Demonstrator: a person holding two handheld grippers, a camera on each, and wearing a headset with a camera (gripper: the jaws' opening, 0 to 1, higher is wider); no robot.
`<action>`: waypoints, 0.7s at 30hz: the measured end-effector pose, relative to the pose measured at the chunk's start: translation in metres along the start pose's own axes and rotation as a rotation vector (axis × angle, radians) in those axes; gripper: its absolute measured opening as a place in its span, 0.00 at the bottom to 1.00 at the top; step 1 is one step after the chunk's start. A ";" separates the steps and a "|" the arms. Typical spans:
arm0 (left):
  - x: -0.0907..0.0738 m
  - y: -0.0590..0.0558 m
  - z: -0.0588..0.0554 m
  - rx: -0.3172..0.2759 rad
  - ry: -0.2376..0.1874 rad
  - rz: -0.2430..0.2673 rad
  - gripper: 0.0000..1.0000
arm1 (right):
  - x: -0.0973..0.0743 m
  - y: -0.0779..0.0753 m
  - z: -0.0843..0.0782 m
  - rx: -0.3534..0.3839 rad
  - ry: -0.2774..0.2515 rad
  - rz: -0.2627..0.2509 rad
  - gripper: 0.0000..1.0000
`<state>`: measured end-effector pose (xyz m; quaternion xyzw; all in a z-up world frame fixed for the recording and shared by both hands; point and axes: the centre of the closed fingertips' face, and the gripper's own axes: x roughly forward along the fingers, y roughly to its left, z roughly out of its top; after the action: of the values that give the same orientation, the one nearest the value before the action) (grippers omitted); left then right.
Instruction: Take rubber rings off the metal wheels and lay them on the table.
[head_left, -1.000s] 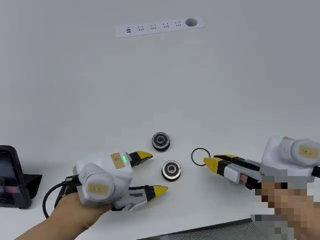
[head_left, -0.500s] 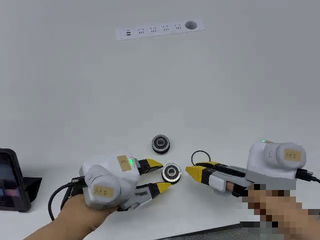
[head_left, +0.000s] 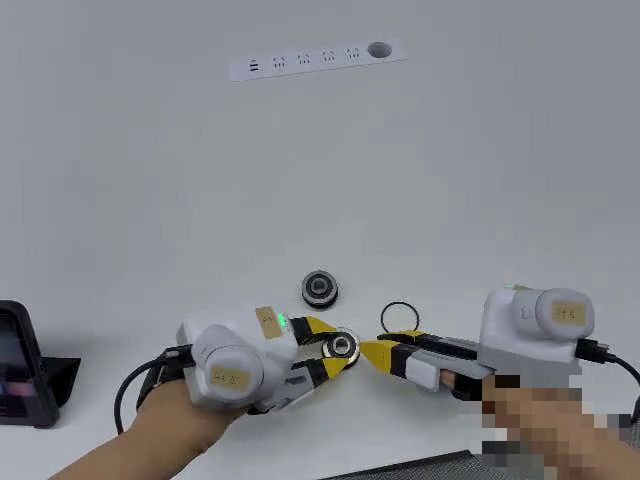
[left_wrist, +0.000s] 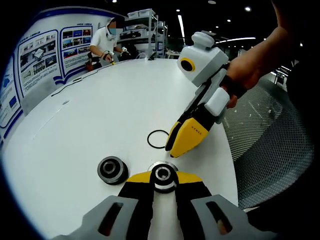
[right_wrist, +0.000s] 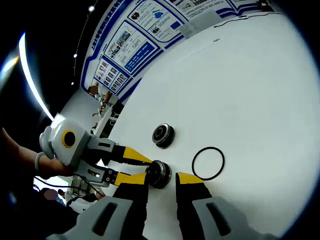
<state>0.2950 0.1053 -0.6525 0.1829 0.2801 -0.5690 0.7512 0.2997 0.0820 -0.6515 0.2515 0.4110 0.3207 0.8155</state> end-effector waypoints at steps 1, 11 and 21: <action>0.000 0.000 0.000 -0.001 0.002 -0.002 0.16 | 0.001 0.000 0.000 0.001 0.001 0.002 0.23; 0.001 0.001 0.001 0.002 0.002 -0.007 0.14 | 0.011 0.001 -0.001 0.016 0.017 0.014 0.23; 0.001 0.002 0.000 0.003 -0.001 -0.004 0.13 | 0.019 0.004 -0.004 0.043 0.029 0.035 0.23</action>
<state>0.2968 0.1049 -0.6533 0.1830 0.2791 -0.5709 0.7501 0.3041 0.0986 -0.6607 0.2715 0.4251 0.3297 0.7980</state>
